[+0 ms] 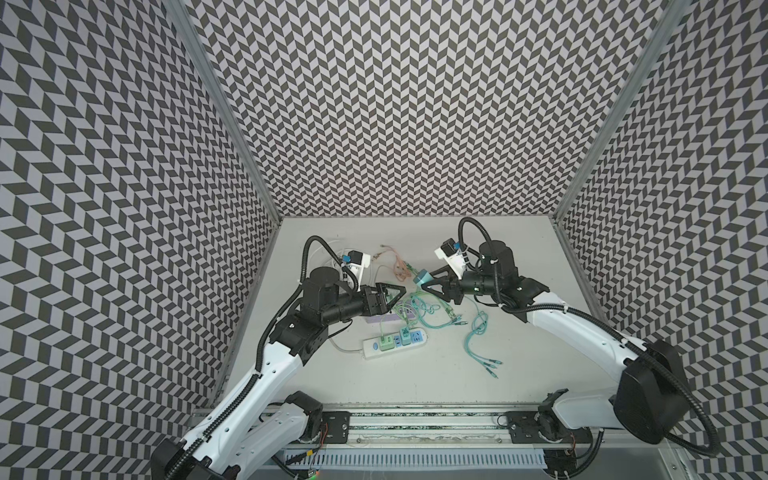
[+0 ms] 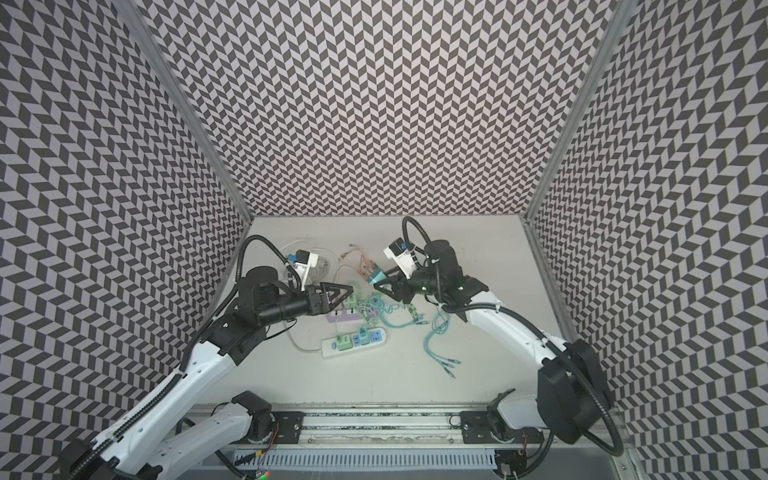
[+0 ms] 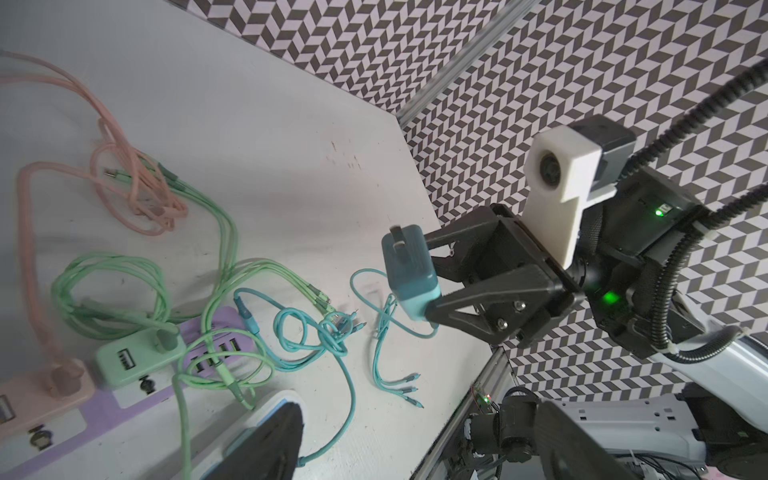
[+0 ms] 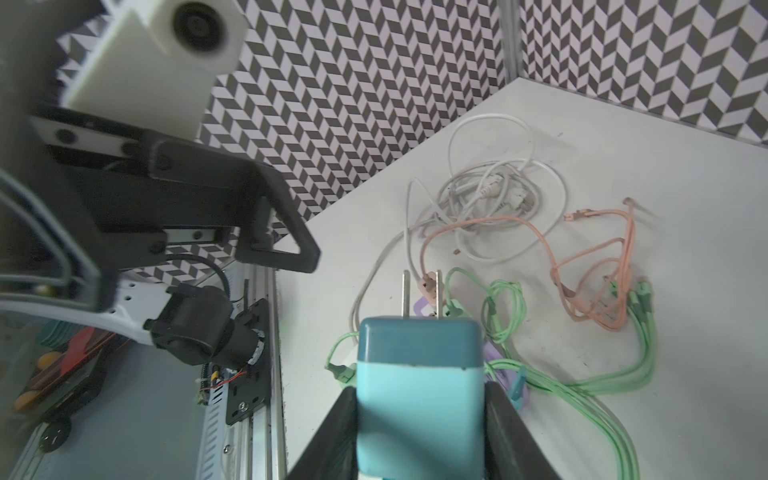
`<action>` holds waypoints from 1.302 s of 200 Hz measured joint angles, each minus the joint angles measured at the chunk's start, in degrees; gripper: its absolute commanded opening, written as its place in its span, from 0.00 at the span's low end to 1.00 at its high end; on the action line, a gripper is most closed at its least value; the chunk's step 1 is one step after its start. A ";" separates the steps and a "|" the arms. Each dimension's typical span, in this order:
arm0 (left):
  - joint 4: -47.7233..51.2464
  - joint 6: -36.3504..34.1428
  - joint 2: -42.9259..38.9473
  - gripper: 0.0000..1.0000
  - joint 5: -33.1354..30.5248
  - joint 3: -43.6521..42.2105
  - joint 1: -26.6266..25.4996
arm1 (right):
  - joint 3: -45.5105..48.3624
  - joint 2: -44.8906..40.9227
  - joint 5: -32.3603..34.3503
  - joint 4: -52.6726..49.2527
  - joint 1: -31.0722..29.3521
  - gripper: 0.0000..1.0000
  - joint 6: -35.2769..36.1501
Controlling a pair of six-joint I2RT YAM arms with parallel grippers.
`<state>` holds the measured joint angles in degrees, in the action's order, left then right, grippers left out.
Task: Insert the plug
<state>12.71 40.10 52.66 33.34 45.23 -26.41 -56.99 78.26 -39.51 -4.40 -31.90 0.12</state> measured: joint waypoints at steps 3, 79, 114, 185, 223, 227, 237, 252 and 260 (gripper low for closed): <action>-0.15 0.13 0.20 0.86 0.31 0.00 0.00 | 0.00 -0.17 -0.13 0.07 -0.28 0.34 0.02; -3.74 1.07 0.79 0.81 7.93 0.00 0.00 | -0.72 -2.51 -0.39 -0.39 -6.16 0.34 1.84; -4.00 1.03 0.81 0.78 10.19 0.00 0.00 | -1.60 -2.51 -0.15 -0.42 -7.87 0.34 2.49; -3.98 0.59 1.01 0.67 11.58 0.00 0.00 | -2.73 -2.43 1.70 -1.88 -10.47 0.34 4.48; -3.89 0.11 1.66 0.58 12.04 0.00 0.00 | -2.75 -2.32 2.69 -2.97 -11.23 0.34 5.27; -3.87 0.00 1.77 0.58 12.04 0.00 0.00 | -2.75 -2.32 2.73 -2.99 -11.26 0.34 5.33; -3.87 0.02 2.01 0.55 12.07 0.00 0.09 | -2.75 -2.23 2.86 -3.06 -11.32 0.34 5.53; -3.65 0.02 2.23 0.51 11.96 0.00 0.22 | -2.75 -2.16 3.10 -3.08 -11.43 0.34 5.90; -3.61 -0.02 2.36 0.49 11.96 0.00 0.26 | -2.75 -2.16 3.15 -3.08 -11.47 0.34 6.03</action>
<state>9.10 40.07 55.02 45.30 45.23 -26.15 -59.75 76.09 -36.36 -7.49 -43.38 6.15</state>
